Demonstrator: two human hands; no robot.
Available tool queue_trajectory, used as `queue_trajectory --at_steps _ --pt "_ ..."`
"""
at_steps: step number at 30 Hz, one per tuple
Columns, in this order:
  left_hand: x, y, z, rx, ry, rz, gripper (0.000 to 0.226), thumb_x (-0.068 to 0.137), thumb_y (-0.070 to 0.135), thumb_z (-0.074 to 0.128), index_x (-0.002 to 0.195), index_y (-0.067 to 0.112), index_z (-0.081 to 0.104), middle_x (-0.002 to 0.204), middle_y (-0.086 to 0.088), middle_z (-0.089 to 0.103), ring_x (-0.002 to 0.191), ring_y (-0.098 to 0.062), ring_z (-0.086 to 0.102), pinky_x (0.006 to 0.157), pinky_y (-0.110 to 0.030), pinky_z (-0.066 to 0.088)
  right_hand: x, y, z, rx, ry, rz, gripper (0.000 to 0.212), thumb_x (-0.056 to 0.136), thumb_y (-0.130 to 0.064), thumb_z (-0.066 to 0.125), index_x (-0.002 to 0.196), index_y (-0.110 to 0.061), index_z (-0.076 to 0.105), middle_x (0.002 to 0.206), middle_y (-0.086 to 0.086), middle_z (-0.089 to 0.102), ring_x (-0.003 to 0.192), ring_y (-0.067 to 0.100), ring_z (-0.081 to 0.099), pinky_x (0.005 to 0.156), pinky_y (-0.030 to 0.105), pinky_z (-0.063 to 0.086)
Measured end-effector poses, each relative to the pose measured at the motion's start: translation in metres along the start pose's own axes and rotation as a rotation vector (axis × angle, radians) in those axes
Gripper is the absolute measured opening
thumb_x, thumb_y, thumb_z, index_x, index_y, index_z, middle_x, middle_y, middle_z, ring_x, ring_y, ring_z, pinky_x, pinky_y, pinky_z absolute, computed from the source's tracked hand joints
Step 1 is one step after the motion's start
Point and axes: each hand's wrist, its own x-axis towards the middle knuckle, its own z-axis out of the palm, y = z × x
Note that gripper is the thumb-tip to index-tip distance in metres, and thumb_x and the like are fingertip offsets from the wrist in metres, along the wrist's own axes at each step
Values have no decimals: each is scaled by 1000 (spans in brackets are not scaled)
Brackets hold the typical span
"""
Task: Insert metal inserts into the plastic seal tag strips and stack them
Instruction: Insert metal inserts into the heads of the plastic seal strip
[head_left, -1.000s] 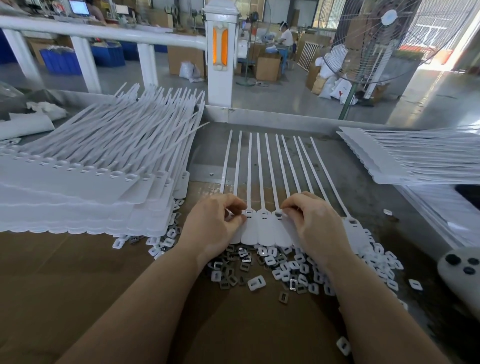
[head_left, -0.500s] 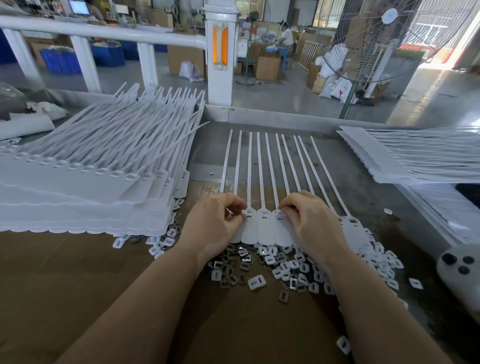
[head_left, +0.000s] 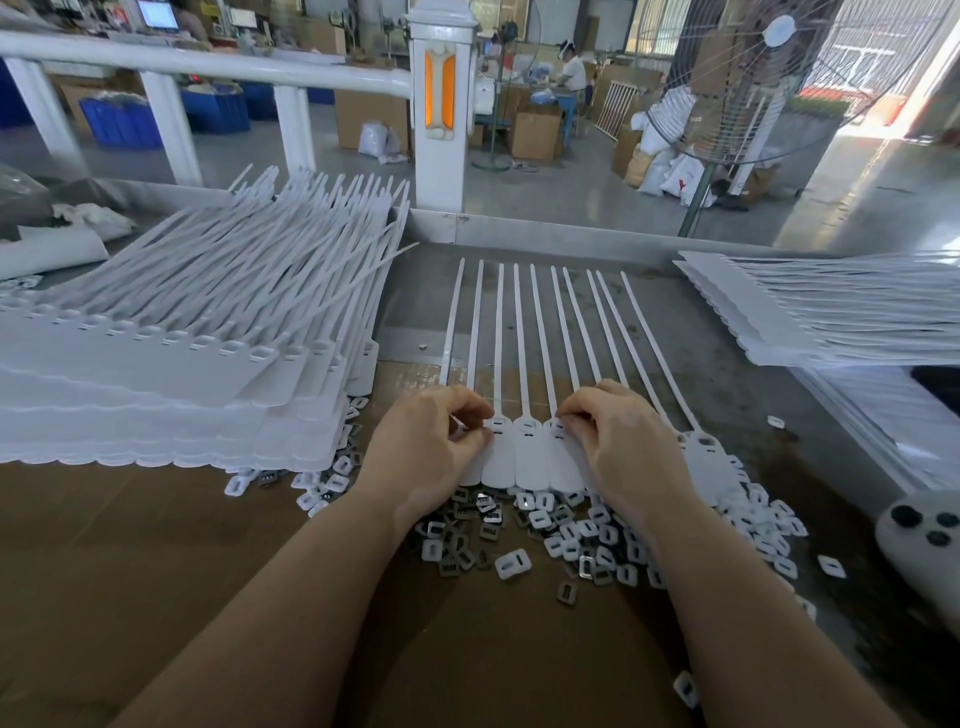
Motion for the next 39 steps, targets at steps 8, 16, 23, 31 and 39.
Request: queue_trajectory --at_steps 8,16,23,31,39 --pt "1 1 0 12 -12 -5 19 87 25 62 106 28 64 86 22 55 80 10 49 65 0 33 1 -1 0 -15 10 4 16 92 -19 54 96 -16 70 95 -1 61 92 16 54 78 28 44" --pt "0 3 -1 12 -12 -2 19 87 24 63 105 27 65 86 20 56 80 8 50 66 -2 35 -2 -1 -6 -113 -76 -44 29 93 -9 50 111 -21 69 100 -2 60 97 14 51 77 23 37" --pt "-1 2 -1 3 -2 -10 18 86 24 64 104 27 65 83 22 55 79 7 50 66 -1 34 -5 -2 -7 -31 -17 -23 27 91 -7 52 109 -16 70 94 1 63 89 18 56 76 27 43" --pt "0 2 -1 8 5 2 18 86 24 64 103 28 65 83 23 54 79 8 50 64 0 36 -5 -3 -11 -111 -93 -85 34 91 -5 50 115 -21 66 102 -2 62 95 14 53 79 23 40" --pt "0 1 1 3 0 2 19 86 23 64 104 28 65 86 21 55 79 7 51 65 1 38 -7 -4 -12 -151 -112 -106 35 87 -1 57 113 -21 68 99 -2 63 96 17 54 78 29 44"
